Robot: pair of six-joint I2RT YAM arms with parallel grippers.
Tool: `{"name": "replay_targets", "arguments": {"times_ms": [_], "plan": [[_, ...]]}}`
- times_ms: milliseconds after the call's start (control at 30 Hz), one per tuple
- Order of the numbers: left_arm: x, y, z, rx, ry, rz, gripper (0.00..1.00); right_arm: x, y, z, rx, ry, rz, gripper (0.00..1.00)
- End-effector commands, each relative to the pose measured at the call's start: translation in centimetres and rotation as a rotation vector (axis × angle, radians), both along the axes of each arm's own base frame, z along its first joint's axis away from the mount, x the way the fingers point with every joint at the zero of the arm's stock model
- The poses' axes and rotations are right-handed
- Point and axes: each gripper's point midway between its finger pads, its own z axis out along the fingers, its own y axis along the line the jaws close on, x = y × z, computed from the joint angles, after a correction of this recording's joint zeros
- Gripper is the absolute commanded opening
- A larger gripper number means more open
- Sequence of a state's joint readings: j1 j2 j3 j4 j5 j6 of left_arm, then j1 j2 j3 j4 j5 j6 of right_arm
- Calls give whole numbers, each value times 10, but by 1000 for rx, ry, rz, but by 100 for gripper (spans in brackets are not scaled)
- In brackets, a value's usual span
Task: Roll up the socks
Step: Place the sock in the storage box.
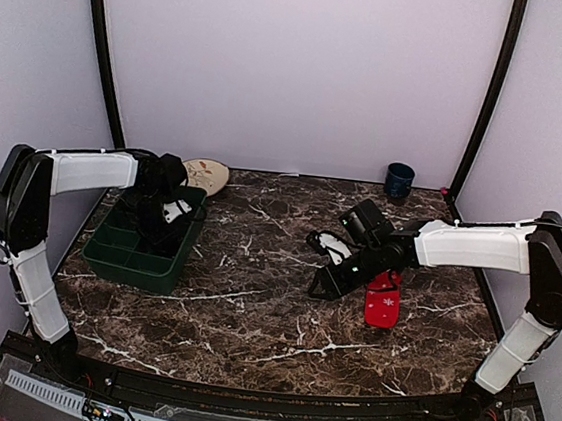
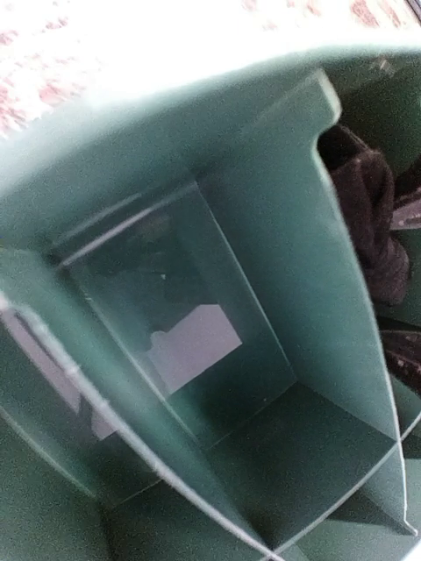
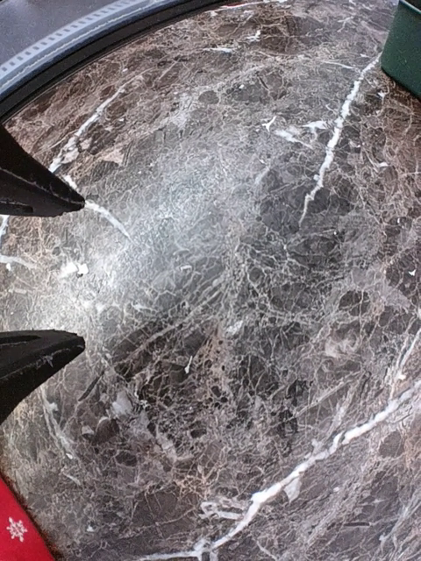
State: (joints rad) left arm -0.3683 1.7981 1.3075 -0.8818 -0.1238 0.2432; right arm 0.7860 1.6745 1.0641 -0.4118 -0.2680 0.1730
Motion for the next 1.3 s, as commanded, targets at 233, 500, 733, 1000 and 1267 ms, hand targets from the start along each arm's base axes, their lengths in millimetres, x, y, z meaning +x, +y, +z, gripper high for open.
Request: {"name": "replay_targets", "arguments": {"times_ms": [233,500,733,1000,1267], "plan": [[-3,-13,34,-114,-45,16,30,11,9,10,32,-29,-2,43],[-20,-6,13,-69,50,22,10,11,12,12,35,-32,-1,43],[-19,7,15,-7,25,61,20,11,13,12,38,-34,1,44],[-19,17,18,44,19,104,34,13,15,12,36,-35,9,44],[-8,12,46,9,-43,136,34,14,16,13,38,-40,11,44]]}}
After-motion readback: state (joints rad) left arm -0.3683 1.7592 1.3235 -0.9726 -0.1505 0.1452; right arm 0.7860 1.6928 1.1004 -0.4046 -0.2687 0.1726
